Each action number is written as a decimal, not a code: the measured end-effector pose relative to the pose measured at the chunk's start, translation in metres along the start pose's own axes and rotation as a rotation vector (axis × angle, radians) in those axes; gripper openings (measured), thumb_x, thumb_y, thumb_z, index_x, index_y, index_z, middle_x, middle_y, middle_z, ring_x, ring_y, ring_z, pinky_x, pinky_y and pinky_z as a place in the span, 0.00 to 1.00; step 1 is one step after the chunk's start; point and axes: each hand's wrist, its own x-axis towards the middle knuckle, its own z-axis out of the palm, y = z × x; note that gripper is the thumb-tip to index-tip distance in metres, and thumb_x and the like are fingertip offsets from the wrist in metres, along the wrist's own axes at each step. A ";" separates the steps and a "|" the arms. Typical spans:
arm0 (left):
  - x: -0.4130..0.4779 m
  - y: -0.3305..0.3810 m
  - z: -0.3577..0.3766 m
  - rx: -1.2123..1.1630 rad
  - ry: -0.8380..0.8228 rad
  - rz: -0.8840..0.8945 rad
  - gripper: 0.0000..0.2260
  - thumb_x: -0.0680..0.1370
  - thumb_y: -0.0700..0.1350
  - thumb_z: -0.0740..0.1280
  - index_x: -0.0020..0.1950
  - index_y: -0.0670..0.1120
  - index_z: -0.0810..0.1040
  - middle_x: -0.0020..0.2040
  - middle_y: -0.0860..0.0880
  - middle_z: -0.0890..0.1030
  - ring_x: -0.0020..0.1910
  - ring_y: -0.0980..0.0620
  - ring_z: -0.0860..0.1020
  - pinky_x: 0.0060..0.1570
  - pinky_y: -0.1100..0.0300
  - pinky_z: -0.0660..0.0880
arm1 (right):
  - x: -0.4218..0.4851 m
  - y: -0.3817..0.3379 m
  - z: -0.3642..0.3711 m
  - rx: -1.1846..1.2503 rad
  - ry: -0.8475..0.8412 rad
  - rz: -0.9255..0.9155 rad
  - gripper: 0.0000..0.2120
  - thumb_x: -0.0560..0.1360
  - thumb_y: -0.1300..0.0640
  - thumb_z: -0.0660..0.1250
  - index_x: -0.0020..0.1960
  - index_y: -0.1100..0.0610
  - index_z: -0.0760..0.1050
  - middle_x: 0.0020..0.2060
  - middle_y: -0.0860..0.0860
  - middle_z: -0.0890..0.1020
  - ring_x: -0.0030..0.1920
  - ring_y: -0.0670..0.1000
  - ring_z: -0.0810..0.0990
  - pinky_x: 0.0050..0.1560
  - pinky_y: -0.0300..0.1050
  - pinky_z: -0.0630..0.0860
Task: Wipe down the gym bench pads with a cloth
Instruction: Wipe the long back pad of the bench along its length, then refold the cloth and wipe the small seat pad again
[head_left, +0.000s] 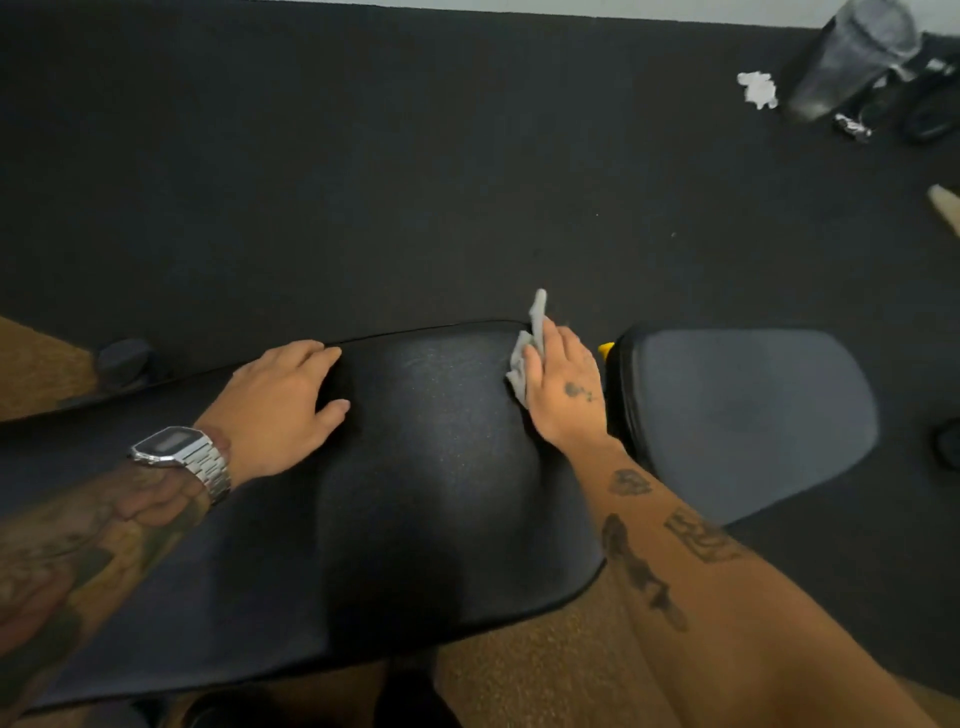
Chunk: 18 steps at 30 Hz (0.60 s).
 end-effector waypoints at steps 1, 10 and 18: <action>0.003 0.010 0.000 0.002 0.000 0.026 0.29 0.79 0.57 0.58 0.77 0.46 0.57 0.76 0.47 0.61 0.74 0.46 0.61 0.71 0.48 0.61 | -0.011 0.006 -0.004 0.067 -0.009 0.095 0.24 0.84 0.49 0.53 0.75 0.60 0.65 0.67 0.58 0.73 0.65 0.59 0.73 0.67 0.51 0.65; 0.011 0.114 0.012 0.077 -0.070 0.325 0.28 0.80 0.57 0.57 0.78 0.50 0.56 0.77 0.49 0.58 0.77 0.49 0.55 0.75 0.50 0.55 | -0.154 0.024 -0.012 0.570 0.096 0.600 0.23 0.83 0.50 0.58 0.78 0.51 0.61 0.62 0.45 0.70 0.62 0.41 0.71 0.62 0.31 0.61; 0.001 0.164 0.030 0.164 -0.162 0.492 0.27 0.80 0.59 0.54 0.77 0.51 0.57 0.78 0.50 0.58 0.77 0.50 0.54 0.75 0.50 0.54 | -0.226 0.019 -0.011 0.747 0.097 0.810 0.10 0.83 0.48 0.59 0.59 0.49 0.75 0.49 0.45 0.80 0.50 0.43 0.79 0.49 0.37 0.73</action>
